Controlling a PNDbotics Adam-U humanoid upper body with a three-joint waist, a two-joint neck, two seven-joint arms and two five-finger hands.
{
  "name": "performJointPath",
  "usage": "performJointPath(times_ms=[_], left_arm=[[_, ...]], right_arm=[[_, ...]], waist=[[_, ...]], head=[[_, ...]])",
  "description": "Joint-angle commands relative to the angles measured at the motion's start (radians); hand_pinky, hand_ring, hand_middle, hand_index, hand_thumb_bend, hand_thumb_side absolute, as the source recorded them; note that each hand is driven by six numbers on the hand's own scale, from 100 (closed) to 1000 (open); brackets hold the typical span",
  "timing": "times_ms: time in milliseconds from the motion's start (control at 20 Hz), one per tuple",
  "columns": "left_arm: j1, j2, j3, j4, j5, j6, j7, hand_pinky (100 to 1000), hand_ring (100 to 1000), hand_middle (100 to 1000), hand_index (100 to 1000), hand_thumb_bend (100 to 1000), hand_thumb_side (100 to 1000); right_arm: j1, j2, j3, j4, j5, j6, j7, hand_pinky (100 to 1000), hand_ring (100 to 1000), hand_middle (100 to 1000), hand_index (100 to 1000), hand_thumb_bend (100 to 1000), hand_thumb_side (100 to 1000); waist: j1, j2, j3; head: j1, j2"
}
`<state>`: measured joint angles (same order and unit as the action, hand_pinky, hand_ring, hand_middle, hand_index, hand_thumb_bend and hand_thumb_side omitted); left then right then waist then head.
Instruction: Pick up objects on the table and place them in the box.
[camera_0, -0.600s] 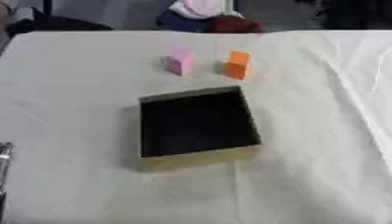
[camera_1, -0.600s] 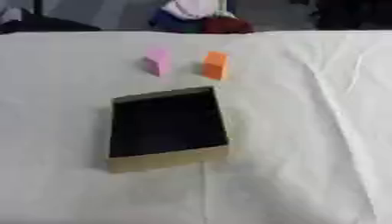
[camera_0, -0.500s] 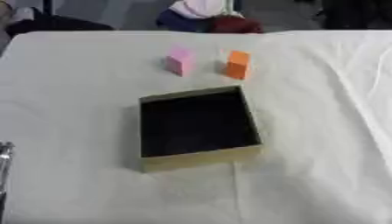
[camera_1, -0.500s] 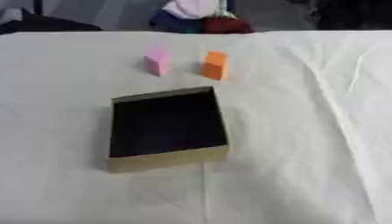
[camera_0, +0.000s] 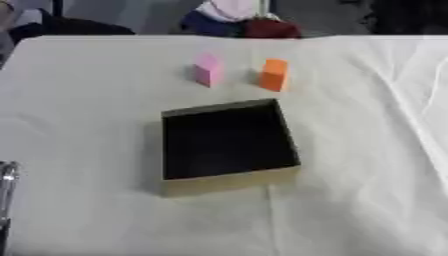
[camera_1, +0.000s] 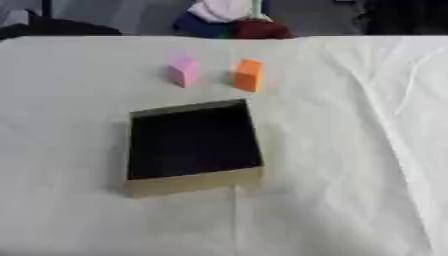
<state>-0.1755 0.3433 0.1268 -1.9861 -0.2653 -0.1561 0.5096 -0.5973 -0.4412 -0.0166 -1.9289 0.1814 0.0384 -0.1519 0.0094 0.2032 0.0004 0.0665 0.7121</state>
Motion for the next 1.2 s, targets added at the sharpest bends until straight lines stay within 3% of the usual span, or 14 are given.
performJointPath(times_ms=[50,450,800,1200], left_arm=[[-0.005,0.017,0.001,-0.014,-0.002,-0.001,-0.005,562,565,678,759,100,895],[-0.004,0.026,-0.002,-0.014,-0.002,0.0,-0.008,562,565,678,759,100,894],[-0.005,0.034,-0.005,-0.014,-0.005,-0.003,-0.011,562,564,678,759,100,895],[-0.009,0.042,-0.007,-0.014,-0.007,-0.004,-0.013,562,563,679,759,100,894]], right_arm=[[-0.059,-0.079,0.023,0.049,0.054,0.019,0.027,888,829,637,766,100,971],[-0.246,-0.194,0.098,0.288,0.17,0.047,0.105,874,836,656,765,100,987],[-0.392,-0.236,0.15,0.528,0.334,-0.039,0.14,857,840,675,760,100,984],[-0.533,-0.203,0.146,0.837,0.462,-0.109,0.137,854,846,685,761,100,1000]], waist=[[-0.003,-0.013,0.002],[-0.008,-0.01,0.008],[-0.016,-0.001,0.01],[-0.021,0.011,0.018]], head=[[-0.006,-0.003],[-0.014,0.004],[-0.032,0.004],[-0.052,-0.02]])
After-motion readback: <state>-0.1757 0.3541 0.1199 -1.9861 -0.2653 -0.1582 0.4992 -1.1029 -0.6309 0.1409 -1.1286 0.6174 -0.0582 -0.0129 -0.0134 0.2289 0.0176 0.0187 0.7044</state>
